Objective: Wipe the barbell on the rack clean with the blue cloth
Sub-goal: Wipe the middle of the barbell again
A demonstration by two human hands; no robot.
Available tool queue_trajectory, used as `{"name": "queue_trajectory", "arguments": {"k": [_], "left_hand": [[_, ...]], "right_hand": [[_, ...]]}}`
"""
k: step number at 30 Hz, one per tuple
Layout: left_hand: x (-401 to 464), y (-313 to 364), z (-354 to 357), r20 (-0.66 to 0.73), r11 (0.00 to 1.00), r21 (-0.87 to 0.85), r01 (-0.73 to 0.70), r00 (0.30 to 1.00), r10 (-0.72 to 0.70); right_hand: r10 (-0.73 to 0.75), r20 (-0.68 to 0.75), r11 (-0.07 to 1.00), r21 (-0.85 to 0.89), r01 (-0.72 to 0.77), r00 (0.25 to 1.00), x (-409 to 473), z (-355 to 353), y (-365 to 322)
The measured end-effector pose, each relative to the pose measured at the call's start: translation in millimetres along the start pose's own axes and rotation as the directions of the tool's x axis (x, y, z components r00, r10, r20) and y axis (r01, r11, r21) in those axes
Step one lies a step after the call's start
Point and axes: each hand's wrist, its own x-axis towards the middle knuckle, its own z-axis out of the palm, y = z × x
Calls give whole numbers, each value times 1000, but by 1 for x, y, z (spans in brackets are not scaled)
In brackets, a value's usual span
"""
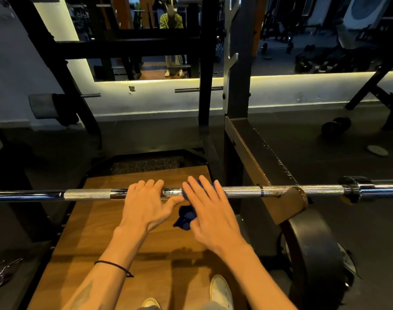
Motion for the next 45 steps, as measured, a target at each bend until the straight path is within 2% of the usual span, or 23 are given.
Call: {"name": "queue_trajectory", "arguments": {"k": [2, 5, 7, 9, 11, 14, 17, 19, 26, 32, 37, 39, 42, 44, 45], "left_hand": [[-4, 0, -2, -19, 1000, -15, 1, 1000, -2], [-9, 2, -3, -49, 1000, -20, 2, 999, -3], [-12, 4, -4, -53, 1000, -18, 10, 999, -11], [-15, 6, -4, -59, 1000, -19, 16, 998, -17], [-16, 6, -4, -64, 999, -24, 27, 998, -28], [-17, 6, -3, -63, 999, -20, 39, 997, -40], [-17, 8, -4, -61, 999, 3, 34, 998, -34], [-17, 8, -5, -61, 999, -1, 37, 997, -37], [-24, 9, -11, -32, 998, -46, 46, 998, -48], [-37, 13, -13, -43, 995, -48, 87, 995, -89], [-37, 13, -16, -28, 994, -72, 78, 996, -80], [-38, 12, -15, -23, 994, -73, 77, 997, -79], [-42, 14, -14, -60, 996, -64, 64, 996, -68], [-44, 12, -14, -89, 997, -73, 33, 995, -39], [-44, 8, -15, -93, 996, -82, 19, 995, -27]], "right_hand": [[101, -37, 995, 20, -101, 994, -8, -5, 22], [370, -84, 929, 31, -369, 925, -18, -12, 48], [481, -121, 874, -5, -485, 868, -17, -13, 44], [542, -130, 840, 35, -542, 830, -8, -12, 22], [486, -131, 874, 95, -477, 864, 1, -8, -8], [247, -98, 965, 115, -236, 964, 3, 0, -31], [114, -101, 991, 82, -105, 988, -3, -2, -10], [87, -94, 993, 83, -80, 992, -9, -7, 7], [334, -117, 940, 114, -321, 935, -31, -12, 58], [475, -131, 876, 159, -455, 870, -28, -7, 37], [465, -86, 882, 127, -453, 881, -26, -7, 20], [407, -69, 911, 93, -401, 911, -26, -9, 7], [156, -33, 980, 132, -151, 987, -25, -7, -20], [-9, -15, 995, 94, 10, 1000, -26, -8, -20], [-44, -10, 997, 69, 44, 999, -26, -9, -11]]}}
